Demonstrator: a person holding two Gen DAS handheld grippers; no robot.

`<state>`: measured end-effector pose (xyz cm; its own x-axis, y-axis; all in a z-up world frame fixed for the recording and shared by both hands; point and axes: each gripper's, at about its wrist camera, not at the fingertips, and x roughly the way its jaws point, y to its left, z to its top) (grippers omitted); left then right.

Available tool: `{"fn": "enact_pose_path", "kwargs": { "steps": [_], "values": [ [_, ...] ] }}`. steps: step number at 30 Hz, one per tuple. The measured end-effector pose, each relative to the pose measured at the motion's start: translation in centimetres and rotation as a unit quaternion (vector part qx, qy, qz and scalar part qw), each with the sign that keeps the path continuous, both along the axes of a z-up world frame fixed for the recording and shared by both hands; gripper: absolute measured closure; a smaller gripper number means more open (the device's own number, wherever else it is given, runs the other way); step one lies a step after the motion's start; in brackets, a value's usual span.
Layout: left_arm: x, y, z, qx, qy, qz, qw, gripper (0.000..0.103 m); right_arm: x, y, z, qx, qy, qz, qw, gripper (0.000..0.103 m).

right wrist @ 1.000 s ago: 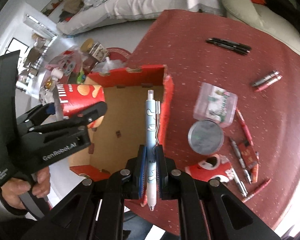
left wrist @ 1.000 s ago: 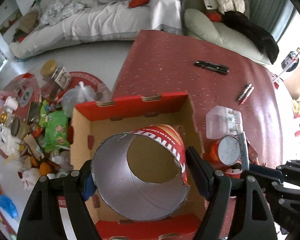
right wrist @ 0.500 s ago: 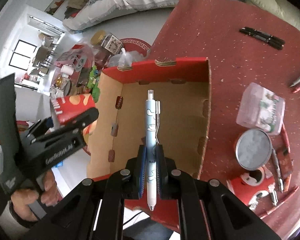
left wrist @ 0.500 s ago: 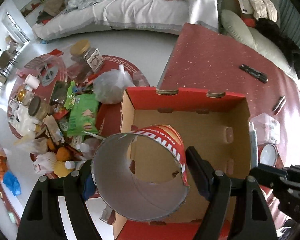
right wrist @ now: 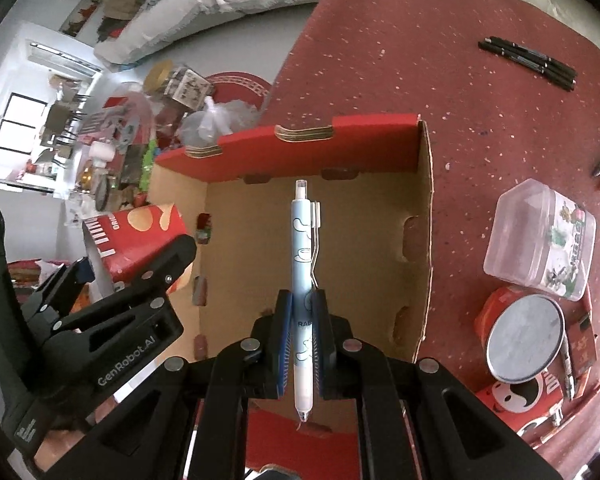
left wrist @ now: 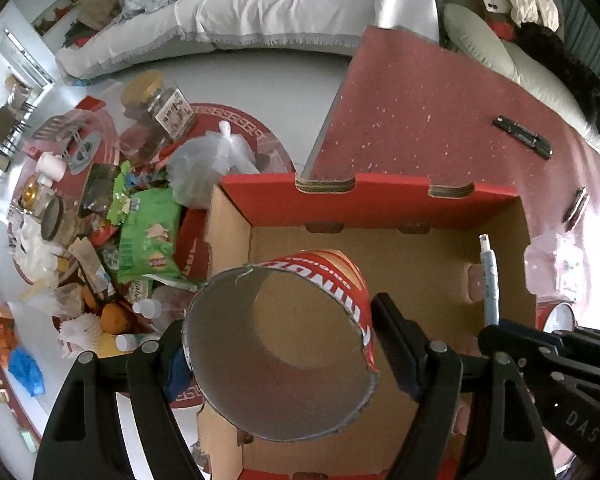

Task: Organize rigid objects
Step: 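Open the left tool to drop the tube while the right tool releases the pen into the box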

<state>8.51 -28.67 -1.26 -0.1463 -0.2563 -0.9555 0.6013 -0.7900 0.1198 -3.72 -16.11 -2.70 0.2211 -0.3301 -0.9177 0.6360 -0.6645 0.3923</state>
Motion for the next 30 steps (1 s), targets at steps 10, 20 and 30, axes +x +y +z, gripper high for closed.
{"fn": "enact_pose_path", "kwargs": {
  "steps": [10, 20, 30],
  "values": [
    [-1.2, -0.4, -5.5, 0.014, -0.053, -0.015, 0.9984, 0.02, 0.2, -0.6, -3.5, 0.041, 0.004, -0.002, 0.999, 0.092],
    [-0.3, -1.4, -5.7, 0.07, -0.008, -0.003, 0.9975, 0.006, 0.5, 0.1, -2.2, 0.041, 0.017, 0.015, 0.999, 0.028],
    [0.5, -2.1, -3.2, 0.136, 0.068, 0.031, 0.9879, 0.0, -0.2, 5.8, 3.8, -0.029, -0.003, -0.032, 0.999, 0.009]
  ]
}}
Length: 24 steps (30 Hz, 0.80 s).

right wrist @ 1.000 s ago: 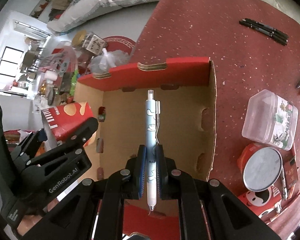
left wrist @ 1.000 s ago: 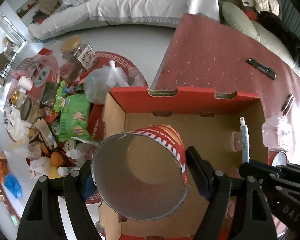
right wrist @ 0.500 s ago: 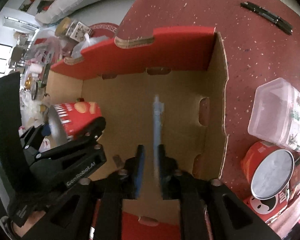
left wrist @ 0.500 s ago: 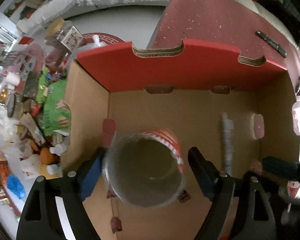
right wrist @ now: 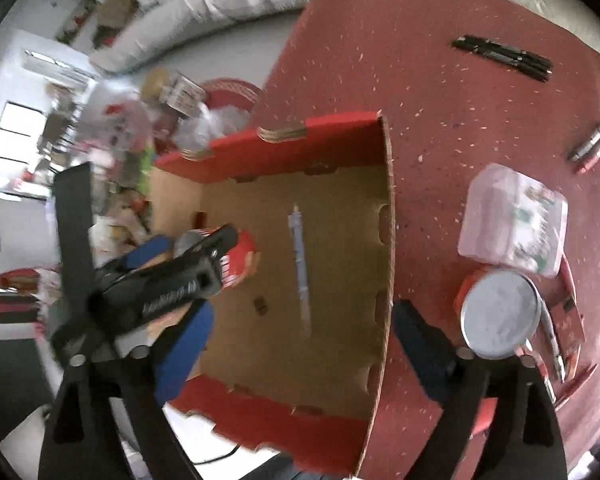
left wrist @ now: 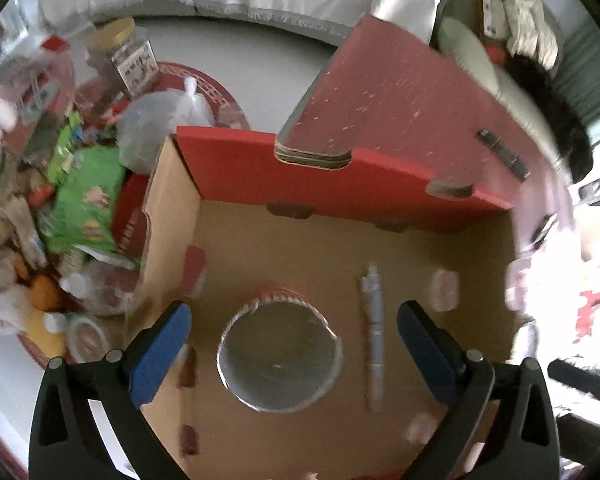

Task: Organize rigid objects
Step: 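Open the left tool to drop the tube while the right tool releases the pen into the box, then grasp the red pen with the right tool while the left tool grasps the clear plastic container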

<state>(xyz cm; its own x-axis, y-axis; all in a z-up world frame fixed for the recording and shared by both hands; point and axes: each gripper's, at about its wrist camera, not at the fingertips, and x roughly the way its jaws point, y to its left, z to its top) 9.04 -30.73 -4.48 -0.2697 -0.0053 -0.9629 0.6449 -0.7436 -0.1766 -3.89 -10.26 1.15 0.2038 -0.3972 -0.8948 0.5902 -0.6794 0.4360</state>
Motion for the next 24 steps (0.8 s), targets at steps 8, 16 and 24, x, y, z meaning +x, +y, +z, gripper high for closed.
{"fn": "enact_pose_path", "kwargs": {
  "steps": [8, 16, 24],
  "values": [
    [0.6, 1.3, 0.3, -0.01, -0.052, -0.026, 0.9983, 0.0, -1.1, 12.1, -0.8, 0.029, -0.045, -0.166, 0.985, 0.009],
    [-0.2, 6.0, 2.6, -0.012, -0.037, -0.095, 0.9947, 0.0, 0.3, 28.4, -6.3, 0.135, -0.132, -0.39, 0.901, 0.009],
    [-6.0, 16.5, 5.9, -0.065, -0.004, -0.266, 0.9618, 0.0, -1.8, 31.3, -9.9, 0.19, -0.1, -0.409, 0.887, 0.009]
  ]
}}
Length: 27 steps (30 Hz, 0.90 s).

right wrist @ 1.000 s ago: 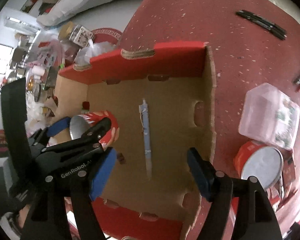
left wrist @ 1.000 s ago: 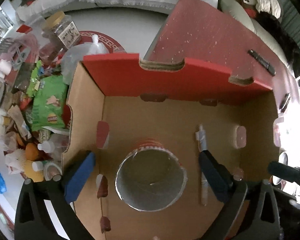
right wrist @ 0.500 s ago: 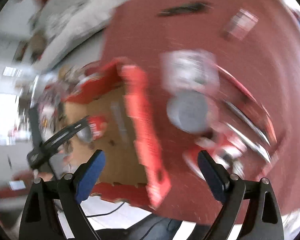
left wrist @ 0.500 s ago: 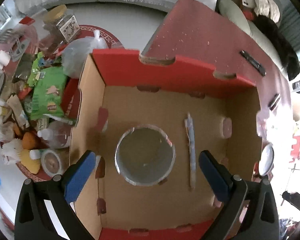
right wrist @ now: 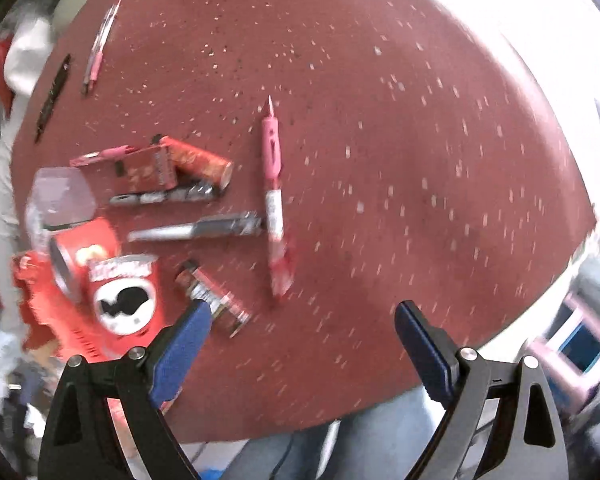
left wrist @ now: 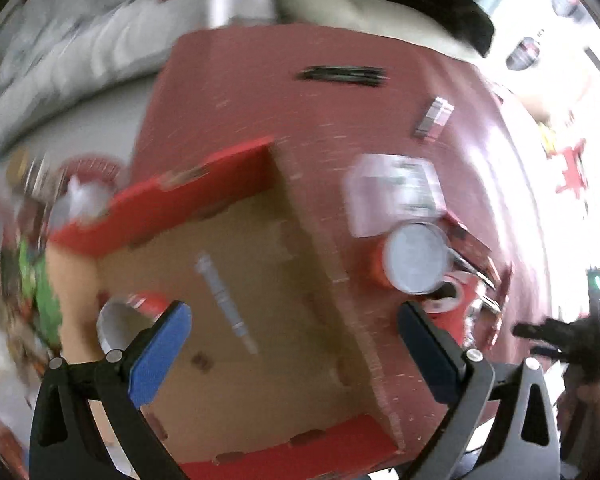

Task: Organize rigid objects
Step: 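Grasp the red pen with the right tool while the left tool grasps the clear plastic container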

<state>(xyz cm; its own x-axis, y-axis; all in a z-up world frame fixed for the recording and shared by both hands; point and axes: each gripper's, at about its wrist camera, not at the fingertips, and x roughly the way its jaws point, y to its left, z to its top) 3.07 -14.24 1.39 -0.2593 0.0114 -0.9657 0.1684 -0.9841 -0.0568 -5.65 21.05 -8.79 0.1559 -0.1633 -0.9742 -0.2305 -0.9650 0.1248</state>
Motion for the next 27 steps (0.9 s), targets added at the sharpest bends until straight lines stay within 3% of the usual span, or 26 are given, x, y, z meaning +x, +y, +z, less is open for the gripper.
{"fn": "enact_pose_path", "kwargs": {
  "steps": [5, 9, 14, 17, 20, 22, 25, 27],
  "values": [
    [-2.1, 4.1, 0.5, -0.009, -0.004, -0.042, 0.9991, 0.0, -2.5, 0.0, -0.8, 0.044, 0.054, 0.0, 0.998, 0.009],
    [-3.5, 5.5, 0.5, -0.02, -0.012, -0.05, 0.9985, 0.0, -4.4, -0.2, -2.3, 0.047, 0.054, 0.0, 0.997, 0.01],
    [-5.2, 6.3, 0.0, -0.037, -0.02, -0.038, 0.9984, 0.0, -5.3, -2.1, -3.7, 0.081, 0.047, 0.051, 0.994, 0.01],
    [-7.3, 6.6, -0.6, -0.04, -0.023, -0.014, 0.9989, 0.0, -5.8, -2.5, -4.1, 0.075, 0.035, 0.066, 0.994, 0.003],
    [-9.3, 6.9, -1.2, -0.04, -0.025, 0.006, 0.9989, 0.0, -6.3, -2.4, -3.8, 0.074, 0.039, 0.078, 0.993, 0.006],
    [-10.5, 7.3, -1.9, -0.037, -0.029, 0.01, 0.9988, 0.0, -6.6, -2.4, -3.2, 0.075, 0.049, 0.093, 0.992, 0.016],
    [-12.4, 8.0, -3.4, -0.055, -0.036, 0.016, 0.9977, 0.0, -7.1, -3.2, -2.3, 0.076, 0.066, 0.143, 0.985, 0.047],
    [-13.2, 8.1, -4.5, -0.056, -0.045, 0.025, 0.9971, 0.0, -7.5, -3.6, -1.8, 0.076, 0.075, 0.179, 0.978, 0.088]
  ]
}}
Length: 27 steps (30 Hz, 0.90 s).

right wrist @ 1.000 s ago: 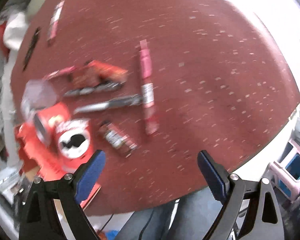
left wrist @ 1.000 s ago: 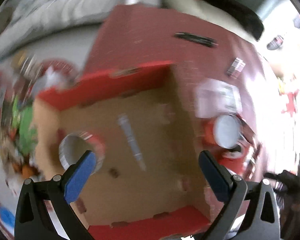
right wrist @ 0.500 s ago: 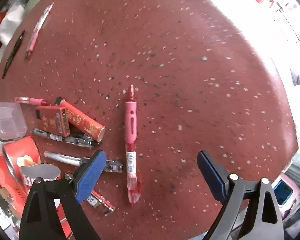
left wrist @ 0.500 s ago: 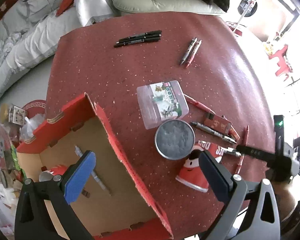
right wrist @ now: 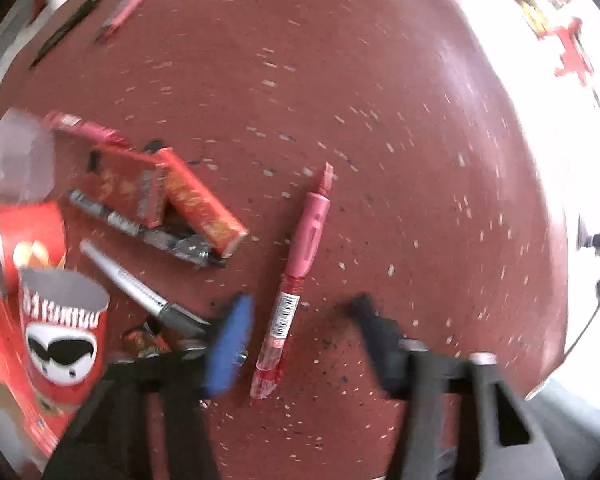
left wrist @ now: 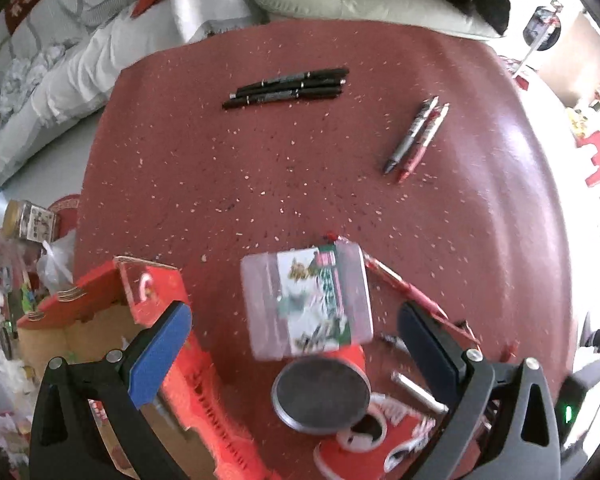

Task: Organize rigid objects
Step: 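Grasp the red pen with the right tool while the left tool grasps the clear plastic container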

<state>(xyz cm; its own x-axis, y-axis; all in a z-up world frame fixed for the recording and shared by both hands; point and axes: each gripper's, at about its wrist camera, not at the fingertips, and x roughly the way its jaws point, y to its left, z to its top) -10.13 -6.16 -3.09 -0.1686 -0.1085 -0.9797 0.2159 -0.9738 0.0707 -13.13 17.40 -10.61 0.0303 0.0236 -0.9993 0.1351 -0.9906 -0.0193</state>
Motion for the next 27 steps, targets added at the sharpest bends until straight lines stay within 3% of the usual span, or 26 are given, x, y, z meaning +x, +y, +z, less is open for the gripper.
{"fn": "enact_pose_path", "kwargs": {
  "steps": [1, 7, 11, 12, 13, 14, 17, 22, 27],
  "values": [
    [-0.4, 0.0, -0.8, 0.001, -0.008, 0.007, 0.9999, 0.0, -0.2, 0.2, 0.0, -0.006, -0.003, 0.006, 1.0, 0.092],
    [-1.6, 0.2, -3.9, -0.005, -0.037, 0.024, 0.999, 0.0, -1.1, 4.2, 1.7, -0.108, -0.011, -0.047, 0.993, 0.092],
    [-2.0, 0.2, -6.4, -0.013, -0.067, 0.031, 0.9972, 0.0, -2.1, 7.0, 3.2, -0.137, -0.004, -0.073, 0.988, 0.092],
    [-2.0, 0.1, -7.0, -0.008, -0.078, 0.034, 0.9963, 0.002, -2.3, 7.5, 3.4, -0.14, -0.004, -0.078, 0.987, 0.092],
    [-2.0, -0.1, -7.6, 0.0, -0.087, 0.039, 0.9955, 0.014, -2.6, 8.0, 3.6, -0.144, -0.004, -0.083, 0.986, 0.092],
    [-1.9, -0.2, -7.8, 0.002, -0.09, 0.042, 0.995, 0.019, -2.4, 8.2, 3.9, -0.149, -0.005, -0.089, 0.985, 0.092],
    [-1.6, -0.5, -7.1, 0.0, -0.079, 0.047, 0.9958, 0.02, 3.7, 6.7, 4.6, -0.152, -0.002, -0.096, 0.984, 0.092],
    [-0.6, 0.2, -3.8, 0.012, -0.025, 0.002, 0.9996, 0.02, 2.8, 6.1, 4.0, -0.16, -0.005, -0.095, 0.983, 0.092],
    [0.6, 1.0, -1.4, 0.01, 0.002, -0.018, 0.9998, 0.02, 3.7, 6.7, 5.2, -0.168, -0.006, -0.092, 0.981, 0.092]
  ]
}}
